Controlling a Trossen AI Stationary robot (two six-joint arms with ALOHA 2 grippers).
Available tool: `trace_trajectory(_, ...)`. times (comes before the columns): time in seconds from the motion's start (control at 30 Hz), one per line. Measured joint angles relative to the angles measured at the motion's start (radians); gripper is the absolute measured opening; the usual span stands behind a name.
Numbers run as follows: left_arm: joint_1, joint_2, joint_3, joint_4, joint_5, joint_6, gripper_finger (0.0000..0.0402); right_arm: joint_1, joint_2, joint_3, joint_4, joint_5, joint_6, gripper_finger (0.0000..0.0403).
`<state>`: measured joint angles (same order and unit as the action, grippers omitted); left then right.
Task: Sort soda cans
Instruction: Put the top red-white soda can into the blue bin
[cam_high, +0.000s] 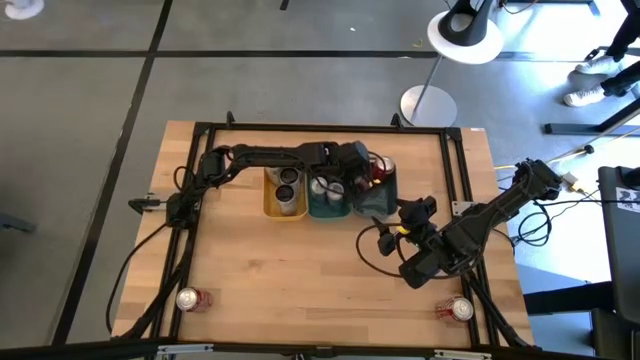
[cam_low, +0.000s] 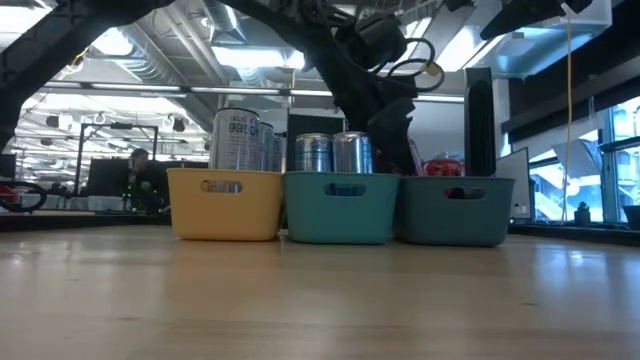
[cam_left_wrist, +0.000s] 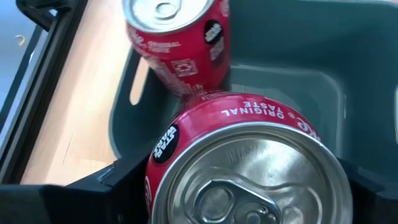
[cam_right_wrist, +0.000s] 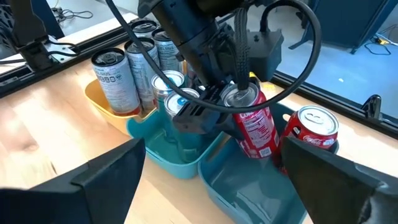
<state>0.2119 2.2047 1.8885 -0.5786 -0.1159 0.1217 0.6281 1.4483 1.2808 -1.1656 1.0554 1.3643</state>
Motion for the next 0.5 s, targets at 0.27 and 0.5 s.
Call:
trace_trajectory(0.27, 0.000, 0.000, -0.002, 0.012, 0.001, 0.021, 0.0313, 0.000, 0.000, 0.000, 0.011, 0.000, 0.000, 0.0376)
trace_trajectory(0.5, 0.000, 0.000, -0.002, 0.019, -0.019, 0.040, 0.0344, 0.000, 0.000, 0.000, 0.013, 0.000, -0.003, 0.0376)
